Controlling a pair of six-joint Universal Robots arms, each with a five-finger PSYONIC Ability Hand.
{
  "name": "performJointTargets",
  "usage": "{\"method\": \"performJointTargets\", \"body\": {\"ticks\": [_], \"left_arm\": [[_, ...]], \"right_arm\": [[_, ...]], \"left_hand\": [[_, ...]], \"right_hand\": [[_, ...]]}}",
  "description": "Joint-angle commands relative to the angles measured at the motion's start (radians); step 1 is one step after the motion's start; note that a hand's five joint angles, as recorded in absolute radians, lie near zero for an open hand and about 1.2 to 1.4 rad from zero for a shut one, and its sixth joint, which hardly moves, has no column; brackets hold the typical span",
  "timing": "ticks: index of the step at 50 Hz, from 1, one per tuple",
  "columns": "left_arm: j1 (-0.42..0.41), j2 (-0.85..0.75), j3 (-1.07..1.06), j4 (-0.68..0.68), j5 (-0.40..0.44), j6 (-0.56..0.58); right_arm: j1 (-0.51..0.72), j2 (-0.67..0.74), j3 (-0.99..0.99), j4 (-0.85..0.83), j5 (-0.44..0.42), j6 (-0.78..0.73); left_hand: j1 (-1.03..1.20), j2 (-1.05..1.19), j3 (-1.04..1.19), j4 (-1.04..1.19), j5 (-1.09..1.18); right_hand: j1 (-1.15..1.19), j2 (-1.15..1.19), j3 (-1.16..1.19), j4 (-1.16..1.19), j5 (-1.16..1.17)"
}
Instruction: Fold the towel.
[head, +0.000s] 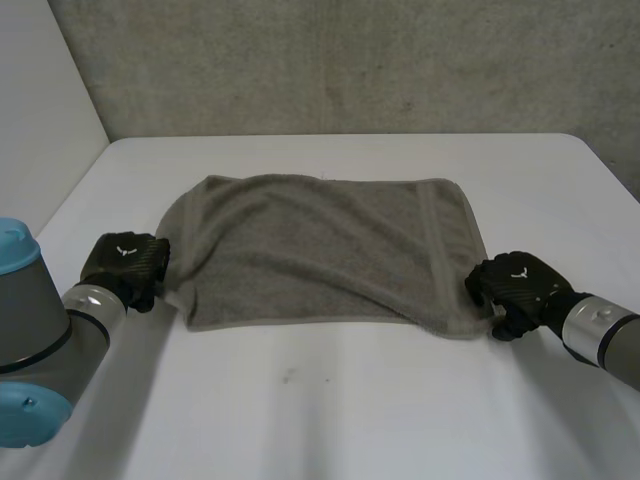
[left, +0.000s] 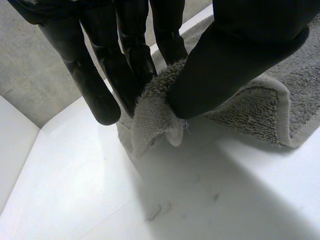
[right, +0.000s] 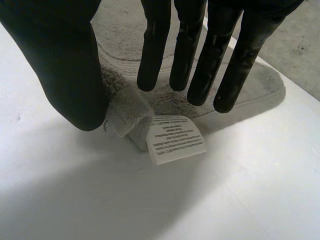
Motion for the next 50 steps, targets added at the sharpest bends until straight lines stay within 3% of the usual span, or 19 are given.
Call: {"method": "performJointTargets", "body": {"ticks": [1, 9, 14, 16, 19, 21, 29, 38, 41, 46, 50], "left_arm": [[0.009, 0.002, 0.001, 0.000, -0.003, -0.001], [0.032, 0.072, 0.005, -0.021, -0.003, 0.001], [0.053, 0.137, 0.005, -0.093, 0.002, 0.016], [0.053, 0.155, 0.006, -0.138, 0.003, 0.019], [0.053, 0.213, 0.015, -0.244, 0.006, 0.021], [0.052, 0.267, 0.028, -0.357, 0.006, 0.039], [0.042, 0.417, 0.032, -0.552, 0.005, 0.119], [0.030, 0.406, 0.009, -0.581, 0.005, 0.122], [0.026, 0.328, 0.015, -0.572, 0.005, 0.122], [0.023, 0.179, 0.061, -0.514, 0.005, 0.123], [0.019, 0.037, 0.142, -0.429, -0.001, 0.122]], "right_arm": [[-0.001, 0.002, 0.008, -0.019, -0.059, 0.014], [-0.030, -0.077, -0.038, 0.045, -0.050, 0.039], [-0.110, -0.171, -0.108, 0.275, -0.025, 0.021], [-0.152, -0.208, -0.162, 0.446, -0.022, -0.025], [-0.179, -0.235, -0.182, 0.524, -0.019, -0.059], [-0.237, -0.325, -0.217, 0.644, -0.013, -0.139], [-0.297, -0.455, -0.311, 0.809, -0.019, -0.223], [-0.303, -0.453, -0.274, 0.858, -0.019, -0.280], [-0.292, -0.427, -0.255, 0.852, -0.019, -0.308], [-0.246, -0.257, -0.280, 0.840, 0.036, -0.311], [-0.156, -0.147, -0.341, 0.791, 0.165, -0.300]], "left_hand": [[0.224, 0.178, 0.181, 0.179, 0.192], [0.224, 0.178, 0.181, 0.179, 0.192], [0.224, 0.178, 0.181, 0.179, 0.192], [0.224, 0.178, 0.181, 0.179, 0.192], [0.224, 0.178, 0.181, 0.179, 0.192], [0.224, 0.178, 0.181, 0.179, 0.192], [0.224, 0.178, 0.181, 0.179, 0.192], [0.224, 0.178, 0.181, 0.179, 0.192], [0.224, 0.178, 0.181, 0.179, 0.192], [0.224, 0.178, 0.181, 0.179, 0.192], [0.224, 0.178, 0.181, 0.179, 0.192]], "right_hand": [[0.672, 0.682, 0.688, 0.691, 0.686], [0.674, 0.685, 0.690, 0.694, 0.689], [0.674, 0.685, 0.690, 0.694, 0.689], [0.674, 0.685, 0.690, 0.694, 0.689], [0.674, 0.685, 0.690, 0.694, 0.689], [0.674, 0.685, 0.690, 0.694, 0.689], [0.674, 0.685, 0.690, 0.694, 0.689], [0.674, 0.685, 0.690, 0.694, 0.689], [0.674, 0.685, 0.690, 0.694, 0.689], [0.674, 0.685, 0.690, 0.694, 0.689], [0.674, 0.685, 0.690, 0.694, 0.689]]}}
